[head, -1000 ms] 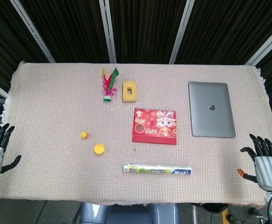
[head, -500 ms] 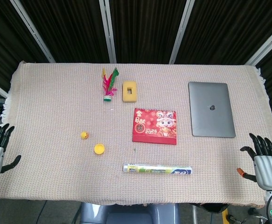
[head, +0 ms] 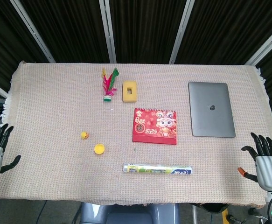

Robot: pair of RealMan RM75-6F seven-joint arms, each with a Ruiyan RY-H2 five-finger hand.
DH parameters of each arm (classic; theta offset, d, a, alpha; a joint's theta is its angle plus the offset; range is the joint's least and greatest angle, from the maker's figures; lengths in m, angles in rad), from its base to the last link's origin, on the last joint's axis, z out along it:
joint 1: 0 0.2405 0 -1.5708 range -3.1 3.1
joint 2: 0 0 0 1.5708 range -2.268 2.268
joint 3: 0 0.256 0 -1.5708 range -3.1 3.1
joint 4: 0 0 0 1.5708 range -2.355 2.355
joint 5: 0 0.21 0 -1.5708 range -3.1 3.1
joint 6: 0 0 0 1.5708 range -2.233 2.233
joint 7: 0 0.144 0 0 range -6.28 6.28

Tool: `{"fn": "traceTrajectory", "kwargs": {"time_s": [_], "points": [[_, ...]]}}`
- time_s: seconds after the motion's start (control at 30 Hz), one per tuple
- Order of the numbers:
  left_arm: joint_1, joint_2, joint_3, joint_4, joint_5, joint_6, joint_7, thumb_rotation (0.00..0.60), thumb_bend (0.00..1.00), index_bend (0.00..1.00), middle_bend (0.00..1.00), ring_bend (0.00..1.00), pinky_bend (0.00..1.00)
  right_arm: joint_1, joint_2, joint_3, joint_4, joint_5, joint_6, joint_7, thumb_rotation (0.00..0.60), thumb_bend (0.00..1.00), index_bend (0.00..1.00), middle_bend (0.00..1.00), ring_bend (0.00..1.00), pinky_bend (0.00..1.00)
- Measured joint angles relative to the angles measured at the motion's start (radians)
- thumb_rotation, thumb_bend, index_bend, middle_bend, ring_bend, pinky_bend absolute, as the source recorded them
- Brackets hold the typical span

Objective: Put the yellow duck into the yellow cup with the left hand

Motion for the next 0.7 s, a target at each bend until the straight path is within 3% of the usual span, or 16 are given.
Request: {"fn": "traceTrajectory", "kwargs": {"time_s": [0.7], "points": [[-0.042, 0.044, -0.009, 0.011, 0.005, -0.059, -0.018, 0.6, 0.27, 0.01, 0.0, 0.0, 0.05, -0.002, -0.003, 0.004, 0.002, 0.001, 0.003, 0.0, 0.6, 0.0, 0.38, 0.05, 0.0, 0.0]]}}
